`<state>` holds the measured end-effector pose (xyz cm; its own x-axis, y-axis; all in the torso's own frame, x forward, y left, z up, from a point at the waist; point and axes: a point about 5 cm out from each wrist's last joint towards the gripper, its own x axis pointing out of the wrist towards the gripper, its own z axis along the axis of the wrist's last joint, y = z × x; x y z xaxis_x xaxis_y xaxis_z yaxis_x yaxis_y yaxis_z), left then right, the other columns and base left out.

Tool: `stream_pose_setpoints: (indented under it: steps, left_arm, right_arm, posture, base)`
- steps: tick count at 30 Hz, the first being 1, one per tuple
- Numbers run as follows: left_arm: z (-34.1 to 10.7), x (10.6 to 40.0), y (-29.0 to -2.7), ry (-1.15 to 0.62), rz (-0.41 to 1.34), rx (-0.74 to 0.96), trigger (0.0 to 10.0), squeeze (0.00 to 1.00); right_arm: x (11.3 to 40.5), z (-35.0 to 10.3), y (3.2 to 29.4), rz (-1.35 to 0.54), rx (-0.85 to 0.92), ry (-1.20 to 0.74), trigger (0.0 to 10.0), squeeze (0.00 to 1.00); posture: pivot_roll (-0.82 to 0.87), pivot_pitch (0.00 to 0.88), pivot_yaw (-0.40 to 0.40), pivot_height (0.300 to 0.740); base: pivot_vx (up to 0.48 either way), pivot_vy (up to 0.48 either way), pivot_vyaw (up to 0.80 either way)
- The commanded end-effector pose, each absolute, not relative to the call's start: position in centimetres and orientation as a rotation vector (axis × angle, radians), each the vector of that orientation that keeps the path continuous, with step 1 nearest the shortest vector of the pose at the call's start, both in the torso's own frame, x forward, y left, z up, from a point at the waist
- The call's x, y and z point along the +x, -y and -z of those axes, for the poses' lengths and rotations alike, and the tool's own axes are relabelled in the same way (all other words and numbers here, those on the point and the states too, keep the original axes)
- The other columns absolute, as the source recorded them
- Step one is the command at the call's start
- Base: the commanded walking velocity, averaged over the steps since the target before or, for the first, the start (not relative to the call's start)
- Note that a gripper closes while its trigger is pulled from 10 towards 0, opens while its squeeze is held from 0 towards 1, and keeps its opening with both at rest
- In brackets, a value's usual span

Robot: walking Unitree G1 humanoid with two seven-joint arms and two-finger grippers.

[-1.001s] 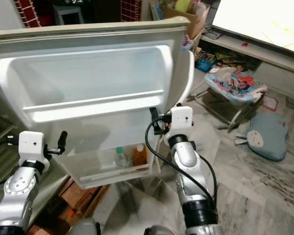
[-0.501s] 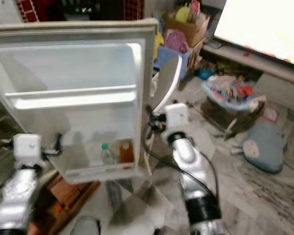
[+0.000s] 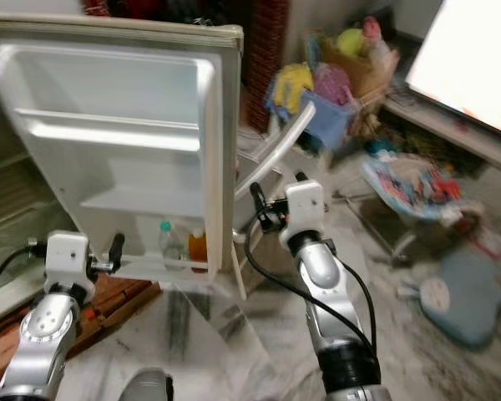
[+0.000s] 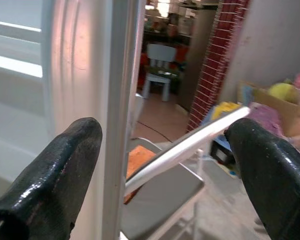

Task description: Restocking fridge

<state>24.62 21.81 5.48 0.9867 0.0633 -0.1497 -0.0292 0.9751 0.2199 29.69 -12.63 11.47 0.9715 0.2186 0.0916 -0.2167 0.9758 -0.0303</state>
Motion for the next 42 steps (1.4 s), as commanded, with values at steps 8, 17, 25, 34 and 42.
stream_pose_setpoints:
  steps: [8, 17, 25, 34, 42]
  left_arm:
    - [-5.5, 24.6, -22.2, -0.155, -0.095, 0.230, 10.0, 0.00]
    - [-6.4, 24.6, -23.2, -0.087, -0.198, 0.181, 10.0, 0.00]
    - [-6.8, 25.3, -22.4, -0.079, -0.144, 0.210, 10.0, 0.00]
    - [-7.0, 25.7, -21.8, -0.059, -0.083, 0.209, 10.0, 0.00]
    - [-6.7, 25.2, -21.9, -0.071, -0.088, 0.209, 10.0, 0.00]
  right_arm:
    - [30.1, -10.5, 13.2, -0.167, 0.035, 0.032, 10.0, 0.00]
    - [29.6, -9.3, 14.8, -0.018, 0.058, -0.018, 10.0, 0.00]
    - [28.9, -7.8, 16.1, 0.057, 0.073, -0.076, 10.0, 0.00]
    - [29.4, -8.5, 14.9, -0.031, 0.027, -0.041, 10.0, 0.00]
    - [30.2, -9.2, 14.3, -0.078, 0.008, -0.010, 10.0, 0.00]
  posture:
    - [0.15, 0.000, -0.071, 0.740]
    - [0.15, 0.000, -0.042, 0.740]
    - [0.13, 0.000, 0.009, 0.740]
    - [0.13, 0.000, -0.006, 0.740]
    - [0.14, 0.003, -0.025, 0.740]
  base:
    - [0.000, -0.168, 0.36]
    - [0.000, 0.000, 0.00]
    - [0.000, 0.000, 0.00]
    - [0.134, -0.028, 0.27]
    - [0.372, -0.277, 0.80]
